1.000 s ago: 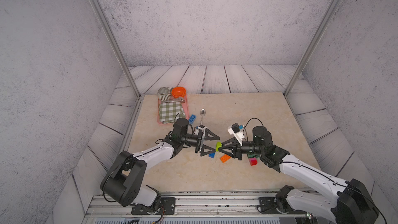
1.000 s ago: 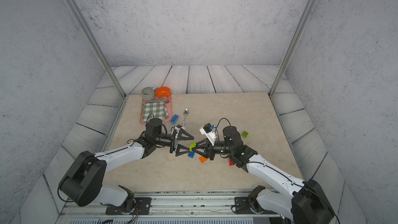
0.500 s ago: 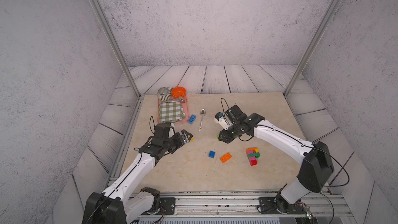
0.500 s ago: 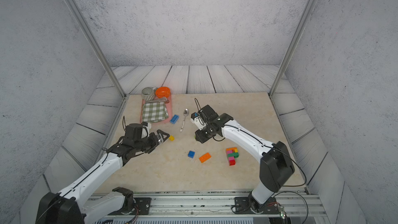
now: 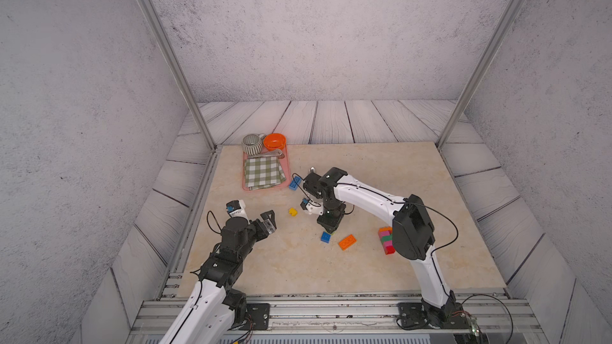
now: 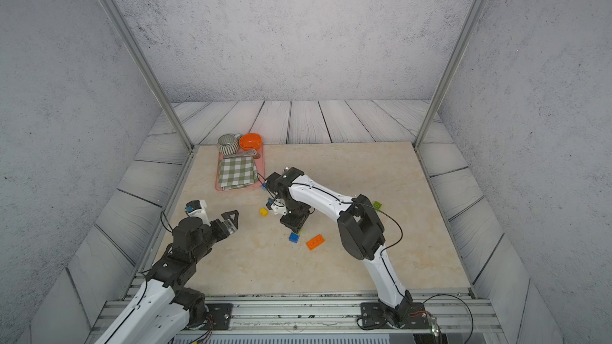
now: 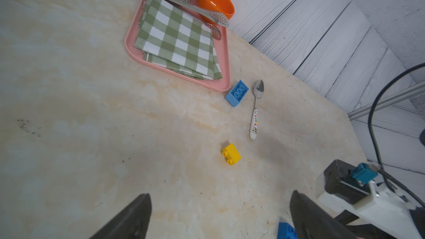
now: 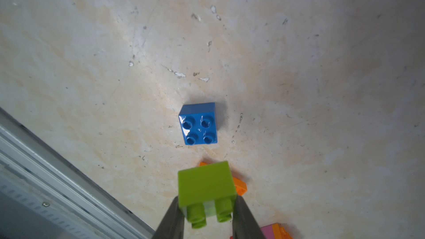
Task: Assemble the letter p with lego
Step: Assemble the lego brick with the lego brick.
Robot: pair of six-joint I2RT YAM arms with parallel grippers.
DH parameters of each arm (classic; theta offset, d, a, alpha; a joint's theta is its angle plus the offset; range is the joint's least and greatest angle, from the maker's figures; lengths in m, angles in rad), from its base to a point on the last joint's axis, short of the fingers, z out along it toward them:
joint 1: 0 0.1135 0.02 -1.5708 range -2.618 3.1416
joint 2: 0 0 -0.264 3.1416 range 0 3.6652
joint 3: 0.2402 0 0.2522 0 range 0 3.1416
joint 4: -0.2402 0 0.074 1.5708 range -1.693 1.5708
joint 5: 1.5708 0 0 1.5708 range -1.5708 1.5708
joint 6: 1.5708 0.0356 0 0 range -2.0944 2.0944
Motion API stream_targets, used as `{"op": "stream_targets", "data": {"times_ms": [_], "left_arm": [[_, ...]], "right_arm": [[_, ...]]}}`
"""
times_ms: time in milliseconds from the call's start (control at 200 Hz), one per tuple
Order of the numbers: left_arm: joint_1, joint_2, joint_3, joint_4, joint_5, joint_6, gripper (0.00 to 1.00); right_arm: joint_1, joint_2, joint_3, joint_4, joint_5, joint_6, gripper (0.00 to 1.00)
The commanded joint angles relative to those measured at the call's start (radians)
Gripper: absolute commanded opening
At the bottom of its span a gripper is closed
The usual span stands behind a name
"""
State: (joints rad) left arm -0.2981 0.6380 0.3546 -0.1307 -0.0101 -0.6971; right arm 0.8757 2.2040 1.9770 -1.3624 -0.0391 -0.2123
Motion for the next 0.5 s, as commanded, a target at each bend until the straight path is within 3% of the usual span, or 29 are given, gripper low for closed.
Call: {"op": "stream_targets", "data": {"times_ms": [0, 490], "left_arm": [[0.011, 0.047, 0.022, -0.001, -0.017, 0.002, 0.98], [0.088, 0.115, 0.009, 0.046, 0.078, -0.038, 0.98]], "right_arm": [[0.009, 0.053, 0.081, -0.125, 0.036, -0.043, 0.0], [0.044, 0.236, 0.262, -0.196, 0.06, -0.049, 0.0]]}}
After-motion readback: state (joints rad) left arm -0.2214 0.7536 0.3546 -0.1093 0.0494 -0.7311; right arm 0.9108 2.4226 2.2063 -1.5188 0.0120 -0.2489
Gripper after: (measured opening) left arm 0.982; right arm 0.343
